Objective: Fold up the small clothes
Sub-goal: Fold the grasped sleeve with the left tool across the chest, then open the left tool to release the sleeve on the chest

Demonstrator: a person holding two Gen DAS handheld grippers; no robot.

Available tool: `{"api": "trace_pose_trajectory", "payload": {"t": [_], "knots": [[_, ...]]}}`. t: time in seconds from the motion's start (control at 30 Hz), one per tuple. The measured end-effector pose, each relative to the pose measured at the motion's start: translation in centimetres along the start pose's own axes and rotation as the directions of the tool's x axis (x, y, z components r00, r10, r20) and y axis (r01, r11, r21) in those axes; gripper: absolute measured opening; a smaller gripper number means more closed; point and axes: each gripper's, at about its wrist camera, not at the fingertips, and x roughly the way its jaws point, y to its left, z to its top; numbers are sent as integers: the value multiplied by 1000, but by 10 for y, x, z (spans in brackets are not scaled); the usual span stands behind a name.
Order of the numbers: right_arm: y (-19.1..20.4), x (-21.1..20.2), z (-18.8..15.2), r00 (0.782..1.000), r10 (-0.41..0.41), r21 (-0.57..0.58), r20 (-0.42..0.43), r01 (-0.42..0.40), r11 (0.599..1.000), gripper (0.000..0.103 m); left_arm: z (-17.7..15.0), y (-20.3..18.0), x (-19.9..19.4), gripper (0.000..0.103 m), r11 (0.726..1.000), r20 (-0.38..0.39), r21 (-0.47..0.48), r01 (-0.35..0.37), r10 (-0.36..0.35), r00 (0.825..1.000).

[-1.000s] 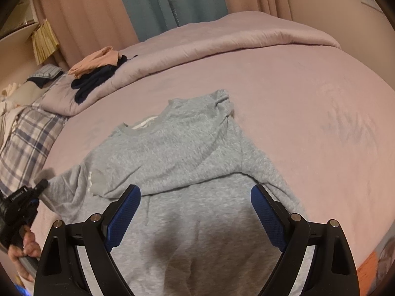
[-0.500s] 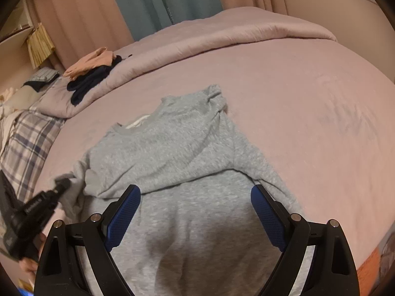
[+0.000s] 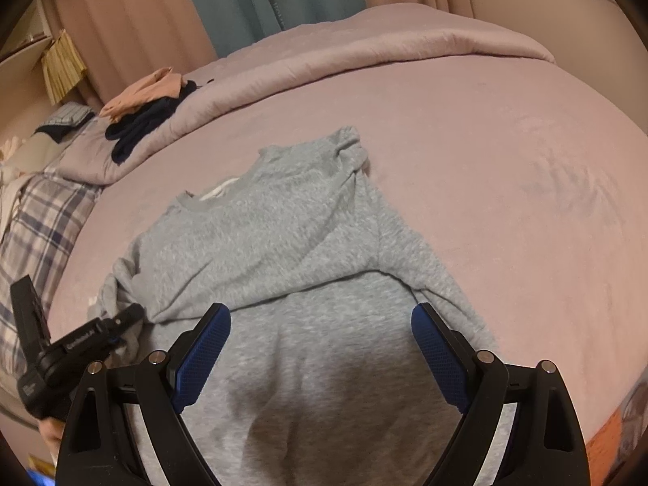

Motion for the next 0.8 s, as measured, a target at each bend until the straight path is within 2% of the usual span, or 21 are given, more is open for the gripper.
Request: {"api": "trace_pose_trajectory", "payload": {"t": [0.03,0.07,0.13,0.17,0.23,0.37,0.47,0.57,0.63,0.8], "knots": [[2,1,0,1000,0,-5,-3,0,1000,90,1,1,-7,73,1000,5,4,6,-6,1000],[4,1,0,1000,1,-12,-4,-1,1000,90,3,5,-22,74,1000,36,13,21,-21,999],[9,1,0,1000,1,-31,-3,-1,1000,90,7,15,-43,78,1000,94,0,7,-7,996],[12,1,1,1000,1,-40,-2,-1,999,90,11,26,-57,81,999,141,-28,-18,21,990],[22,1,2,1000,5,-64,0,-5,998,90,16,44,-72,81,995,186,-81,-54,68,980],[52,2,5,999,39,-140,3,-38,989,90,22,93,-91,79,960,207,-244,-139,192,959],[87,4,9,996,84,-232,9,-80,970,90,23,107,-100,79,931,213,-296,-215,284,935],[128,7,12,983,177,-361,-42,-180,915,90,22,110,-107,79,929,222,-308,-206,281,934],[152,11,15,967,231,-414,-107,-255,874,90,22,109,-109,79,929,223,-314,-197,274,936],[202,20,19,925,287,-500,-251,-377,779,90,20,115,-116,79,919,226,-336,-207,292,929]]}}
